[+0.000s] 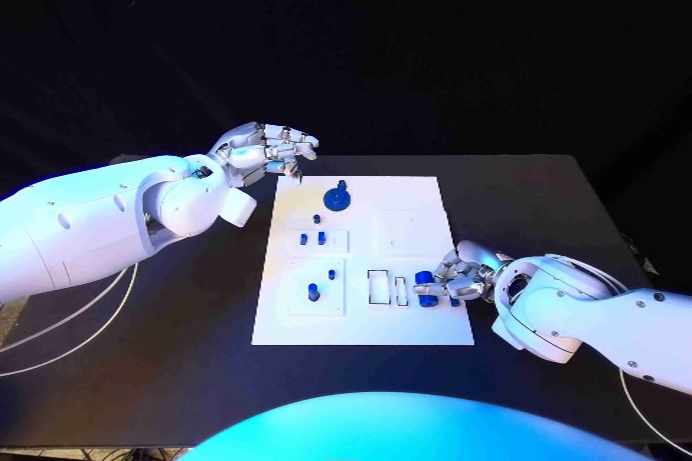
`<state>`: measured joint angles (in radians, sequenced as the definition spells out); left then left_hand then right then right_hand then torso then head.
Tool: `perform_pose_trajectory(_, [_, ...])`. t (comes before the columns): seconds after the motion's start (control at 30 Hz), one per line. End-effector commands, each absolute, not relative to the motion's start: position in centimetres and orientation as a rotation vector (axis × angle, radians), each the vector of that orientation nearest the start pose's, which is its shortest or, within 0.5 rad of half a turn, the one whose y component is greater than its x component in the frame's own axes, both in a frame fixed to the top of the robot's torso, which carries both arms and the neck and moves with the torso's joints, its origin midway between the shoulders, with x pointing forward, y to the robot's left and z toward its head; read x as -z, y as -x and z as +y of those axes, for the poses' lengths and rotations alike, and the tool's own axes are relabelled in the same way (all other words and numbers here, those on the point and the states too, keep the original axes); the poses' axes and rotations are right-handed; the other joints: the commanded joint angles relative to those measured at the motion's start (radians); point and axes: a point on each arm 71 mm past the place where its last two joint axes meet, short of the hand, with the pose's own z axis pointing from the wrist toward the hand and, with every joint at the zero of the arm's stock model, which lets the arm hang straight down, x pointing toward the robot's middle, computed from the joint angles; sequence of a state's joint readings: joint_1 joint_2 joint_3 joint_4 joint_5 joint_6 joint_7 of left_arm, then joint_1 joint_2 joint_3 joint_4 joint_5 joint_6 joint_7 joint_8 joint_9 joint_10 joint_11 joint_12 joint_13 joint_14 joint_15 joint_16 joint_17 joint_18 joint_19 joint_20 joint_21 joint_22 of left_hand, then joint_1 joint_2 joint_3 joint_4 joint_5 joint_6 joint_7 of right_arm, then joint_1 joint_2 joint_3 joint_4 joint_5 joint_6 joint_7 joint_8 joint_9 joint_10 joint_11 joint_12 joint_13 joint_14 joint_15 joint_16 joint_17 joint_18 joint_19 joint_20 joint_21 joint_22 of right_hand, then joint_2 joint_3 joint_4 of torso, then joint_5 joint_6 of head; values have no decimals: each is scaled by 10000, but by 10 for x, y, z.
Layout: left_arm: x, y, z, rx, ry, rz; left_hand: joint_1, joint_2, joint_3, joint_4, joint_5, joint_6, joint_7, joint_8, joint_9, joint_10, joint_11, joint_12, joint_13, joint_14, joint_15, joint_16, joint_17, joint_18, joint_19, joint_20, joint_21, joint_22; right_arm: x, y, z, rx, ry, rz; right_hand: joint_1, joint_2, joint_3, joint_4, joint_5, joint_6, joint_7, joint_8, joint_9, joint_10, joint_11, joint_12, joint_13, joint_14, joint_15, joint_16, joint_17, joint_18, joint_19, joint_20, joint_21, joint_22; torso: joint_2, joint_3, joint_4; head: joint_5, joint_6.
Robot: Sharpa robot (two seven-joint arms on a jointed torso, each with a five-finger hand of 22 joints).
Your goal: Assemble the parts on the task board
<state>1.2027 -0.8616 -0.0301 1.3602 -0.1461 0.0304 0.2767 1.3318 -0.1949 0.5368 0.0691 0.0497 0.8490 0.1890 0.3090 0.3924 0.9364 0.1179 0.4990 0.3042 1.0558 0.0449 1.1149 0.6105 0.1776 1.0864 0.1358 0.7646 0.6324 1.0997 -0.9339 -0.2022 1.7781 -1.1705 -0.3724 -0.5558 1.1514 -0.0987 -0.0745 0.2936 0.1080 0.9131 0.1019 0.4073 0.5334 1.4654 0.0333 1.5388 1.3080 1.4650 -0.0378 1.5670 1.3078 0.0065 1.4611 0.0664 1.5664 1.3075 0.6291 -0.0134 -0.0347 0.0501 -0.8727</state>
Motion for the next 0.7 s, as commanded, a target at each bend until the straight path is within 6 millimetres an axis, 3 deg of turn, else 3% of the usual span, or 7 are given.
perform_pose_trajectory(0.03, [187, -508, 247, 16091, 9684, 16644, -66, 17, 8, 60, 39, -44, -10, 67, 14, -81, 13, 57, -10, -85, 7, 54, -9, 62, 70, -8, -62, -16, 285, -386, -202, -3772, -2769, 21663, -77, 47, -57, -16, -16, 23, -5, 11, -41, 795, -93, -38, 2222, 1058, -43, 38, 2630, -65, 1097, -25, 44, 2633, -12, -5, 1, 21, 1])
perform_pose_trajectory(0.2, [187, -508, 247, 16092, 9687, 16663, -66, 17, 8, 60, 39, -44, -10, 67, 14, -81, 13, 57, -10, -85, 7, 54, -9, 62, 70, -8, -62, -16, 287, -386, -200, -3678, -2605, 21705, 952, 339, -54, -173, 346, 49, -57, 164, 32, 762, -144, -109, 2178, 1058, -91, 38, 2630, -65, 1097, -73, 44, 2633, -12, 2, -3, 75, 1])
perform_pose_trajectory(0.27, [187, -508, 247, 16092, 9688, 16667, -66, 17, 8, 60, 39, -44, -10, 67, 14, -81, 13, 57, -10, -85, 7, 54, -9, 62, 70, -8, -62, -16, 287, -386, -198, -3702, -2574, 21694, 1569, 422, 218, -339, 109, 95, -77, 197, 29, 765, -166, -116, 2185, 1058, -111, 38, 2630, -65, 1097, -90, 44, 2633, -14, -1, -6, 70, 1])
perform_pose_trajectory(0.47, [187, -508, 247, 16088, 9691, 16672, -73, 23, 3, 78, 40, -46, -12, 71, 14, -87, 11, 63, -11, -87, 7, 56, -10, 63, 73, -7, -72, -22, 286, -385, -196, -3974, -2869, 21506, 2177, 408, 821, -382, 563, 384, -191, 215, -39, 782, -265, -114, 2214, 1058, -185, 38, 2630, -65, 1097, -147, 44, 2633, -8, 1, -3, 77, 1])
perform_pose_trajectory(0.7, [187, -508, 248, 16075, 9698, 16671, -67, 25, 5, 79, 41, -47, -14, 72, 14, -88, 9, 65, -11, -87, 6, 57, -10, 63, 75, -7, -76, -24, 279, -382, -193, -4738, -4148, 21276, 2287, 163, 1559, -128, 1463, 622, -293, 137, -118, 809, -361, -96, 2258, 1058, -275, 38, 2630, -65, 1097, -238, 44, 2633, -14, -2, -6, 75, 1])
